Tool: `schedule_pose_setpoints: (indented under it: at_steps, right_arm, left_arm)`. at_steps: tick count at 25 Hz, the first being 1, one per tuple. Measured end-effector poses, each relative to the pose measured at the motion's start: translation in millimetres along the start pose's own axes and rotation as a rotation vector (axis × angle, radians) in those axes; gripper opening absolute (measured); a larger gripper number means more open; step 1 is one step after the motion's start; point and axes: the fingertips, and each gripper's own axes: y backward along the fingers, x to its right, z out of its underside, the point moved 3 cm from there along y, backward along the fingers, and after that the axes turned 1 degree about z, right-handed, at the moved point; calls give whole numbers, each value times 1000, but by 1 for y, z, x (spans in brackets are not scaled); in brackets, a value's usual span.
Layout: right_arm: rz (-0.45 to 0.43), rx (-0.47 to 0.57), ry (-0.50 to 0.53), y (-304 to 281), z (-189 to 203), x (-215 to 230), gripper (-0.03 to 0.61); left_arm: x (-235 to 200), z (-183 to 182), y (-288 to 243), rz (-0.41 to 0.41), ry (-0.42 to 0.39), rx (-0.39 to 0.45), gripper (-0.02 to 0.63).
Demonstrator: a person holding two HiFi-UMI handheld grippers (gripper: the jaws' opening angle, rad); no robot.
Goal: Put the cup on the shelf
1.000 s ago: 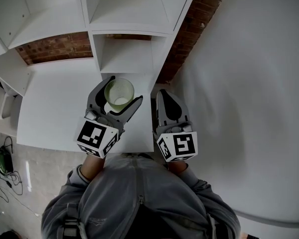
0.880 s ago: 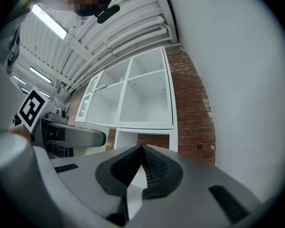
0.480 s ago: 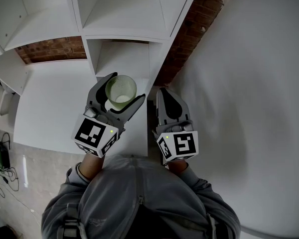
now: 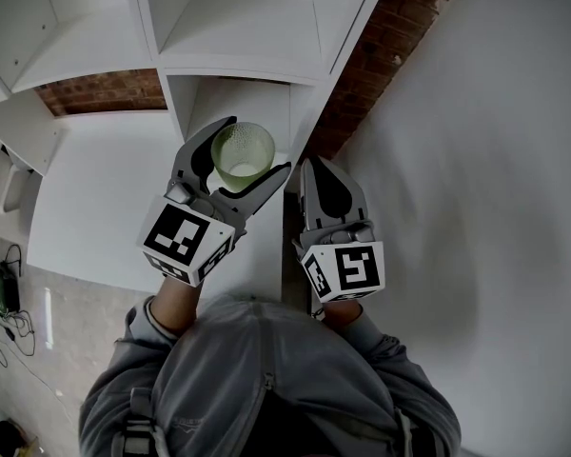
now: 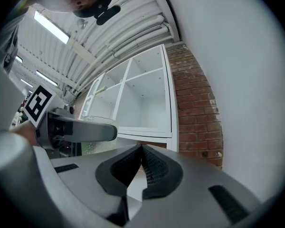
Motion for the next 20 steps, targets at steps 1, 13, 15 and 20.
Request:
schedule_pose_setpoints:
  at_steps: [1,13,15,20]
  right_arm:
    - [-2,5,1,-2,-3,1,28]
    - [-33,68,25,-29,-32,7,28]
    - [-35,78,34,-35,-38,8,28]
    - [-33,102,42,-45,-50,14,28]
  left_arm:
    - [-2,-4,-2,2,-3,5,393]
    - [-20,-37,-31,49,-25,31,393]
    - [-23,-44,-37,56,-33,37,393]
    - [-29,-63,-51,69,-55,58,393]
